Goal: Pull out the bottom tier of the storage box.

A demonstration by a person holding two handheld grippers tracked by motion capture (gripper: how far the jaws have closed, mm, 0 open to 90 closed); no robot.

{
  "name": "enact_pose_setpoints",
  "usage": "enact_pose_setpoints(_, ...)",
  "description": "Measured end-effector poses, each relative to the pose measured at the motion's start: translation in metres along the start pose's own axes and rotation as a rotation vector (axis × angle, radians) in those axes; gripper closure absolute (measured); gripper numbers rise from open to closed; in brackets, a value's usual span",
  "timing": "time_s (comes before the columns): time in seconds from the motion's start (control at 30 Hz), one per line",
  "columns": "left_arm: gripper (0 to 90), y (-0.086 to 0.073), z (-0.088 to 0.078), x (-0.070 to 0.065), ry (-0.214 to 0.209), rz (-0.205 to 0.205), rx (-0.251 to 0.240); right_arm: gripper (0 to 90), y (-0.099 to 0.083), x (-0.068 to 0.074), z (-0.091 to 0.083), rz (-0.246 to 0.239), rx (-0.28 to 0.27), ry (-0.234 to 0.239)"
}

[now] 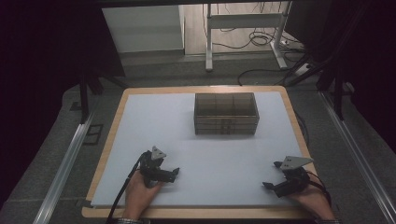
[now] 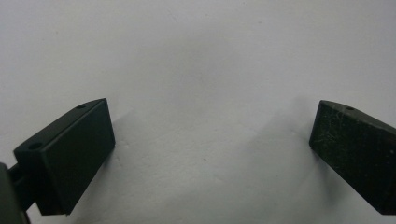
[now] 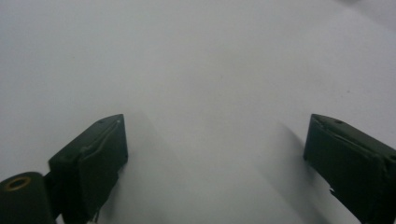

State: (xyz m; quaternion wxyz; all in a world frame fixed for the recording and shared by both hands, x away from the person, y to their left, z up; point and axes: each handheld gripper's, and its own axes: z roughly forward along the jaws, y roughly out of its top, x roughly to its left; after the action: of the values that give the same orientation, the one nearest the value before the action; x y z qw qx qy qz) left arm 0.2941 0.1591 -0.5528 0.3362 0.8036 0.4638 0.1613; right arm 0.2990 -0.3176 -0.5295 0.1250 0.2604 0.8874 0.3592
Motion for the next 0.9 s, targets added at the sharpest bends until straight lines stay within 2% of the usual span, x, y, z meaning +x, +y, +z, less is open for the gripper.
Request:
enact_pose_setpoints(0.13, 0.0, 0.000, 0.000, 0.000, 0.000, 0.000, 0.000, 11.0, 0.000, -0.001, -0.002, 0.025, -0.003, 0.009)
enact_pose_setpoints(0.23, 0.0, 0.000, 0.000, 0.000, 0.000, 0.000, 0.000, 13.1, 0.001, -0.001, -0.004, 0.025, 0.003, 0.011)
enact_pose_setpoints(0.5, 0.0, 0.000, 0.000, 0.000, 0.000, 0.000, 0.000, 19.2, 0.009, 0.001, -0.004, -0.019, 0.013, -0.017)
enact_pose_setpoints(0.73, 0.0, 0.000, 0.000, 0.000, 0.000, 0.000, 0.000, 24.1, 0.016, 0.003, -0.004, -0.042, 0.016, -0.020)
enact_pose_setpoints(0.9, 0.0, 0.000, 0.000, 0.000, 0.000, 0.000, 0.000, 26.1, 0.021, 0.003, -0.003, -0.065, 0.013, -0.051)
